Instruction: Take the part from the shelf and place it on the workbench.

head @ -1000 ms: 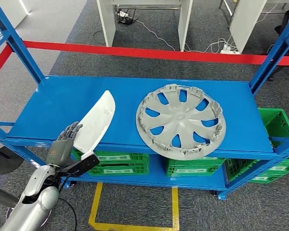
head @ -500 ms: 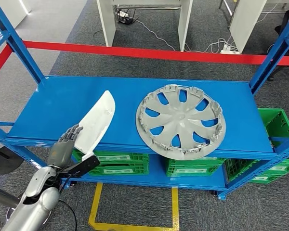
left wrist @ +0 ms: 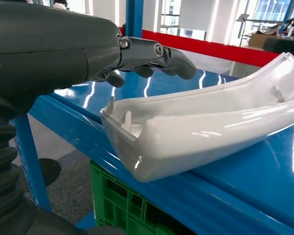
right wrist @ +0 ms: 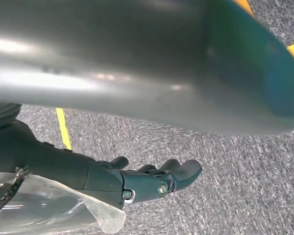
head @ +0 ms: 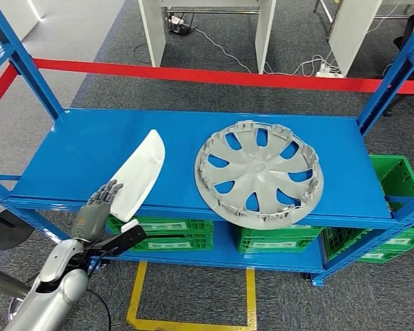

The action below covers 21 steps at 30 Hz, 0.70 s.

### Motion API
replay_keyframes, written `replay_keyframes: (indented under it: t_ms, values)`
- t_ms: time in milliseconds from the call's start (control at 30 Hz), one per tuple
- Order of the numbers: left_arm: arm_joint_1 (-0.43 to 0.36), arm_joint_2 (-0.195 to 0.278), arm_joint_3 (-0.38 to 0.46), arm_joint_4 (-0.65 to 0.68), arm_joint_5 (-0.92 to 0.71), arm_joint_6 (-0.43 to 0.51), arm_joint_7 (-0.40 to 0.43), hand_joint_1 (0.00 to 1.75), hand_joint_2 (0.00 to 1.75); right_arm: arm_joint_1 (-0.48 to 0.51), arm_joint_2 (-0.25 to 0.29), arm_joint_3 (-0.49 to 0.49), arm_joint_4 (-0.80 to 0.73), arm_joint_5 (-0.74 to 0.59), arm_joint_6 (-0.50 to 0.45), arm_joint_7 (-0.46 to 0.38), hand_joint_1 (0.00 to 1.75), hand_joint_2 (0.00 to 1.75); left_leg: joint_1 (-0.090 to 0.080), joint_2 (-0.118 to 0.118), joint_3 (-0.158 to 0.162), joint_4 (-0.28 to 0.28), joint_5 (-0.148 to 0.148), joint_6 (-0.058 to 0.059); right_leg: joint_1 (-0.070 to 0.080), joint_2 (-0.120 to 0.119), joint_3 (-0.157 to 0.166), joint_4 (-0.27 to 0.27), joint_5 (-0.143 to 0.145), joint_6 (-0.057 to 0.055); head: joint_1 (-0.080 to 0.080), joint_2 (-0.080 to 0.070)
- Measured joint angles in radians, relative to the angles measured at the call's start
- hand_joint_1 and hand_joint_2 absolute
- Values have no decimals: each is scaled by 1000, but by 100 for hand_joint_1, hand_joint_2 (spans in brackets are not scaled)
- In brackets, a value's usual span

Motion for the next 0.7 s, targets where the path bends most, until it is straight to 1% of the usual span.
replay_keyframes:
  t_ms: [233, 700]
  values:
    - [-2, 0, -10, 8, -21, 3, 0, 0, 175, 0, -1, 0, 5, 4, -2, -1, 0, 0, 0, 0, 0, 0, 0, 0, 0, 0, 0, 0, 0, 0, 0, 0]
    - [-47, -3, -72, 35, -63, 0, -3, 0, 175, -4, -20, -1, 47, 35, -21, -17, 0, 0, 0, 0, 1, 0, 0, 0, 0, 1, 0, 0, 0, 0, 0, 0]
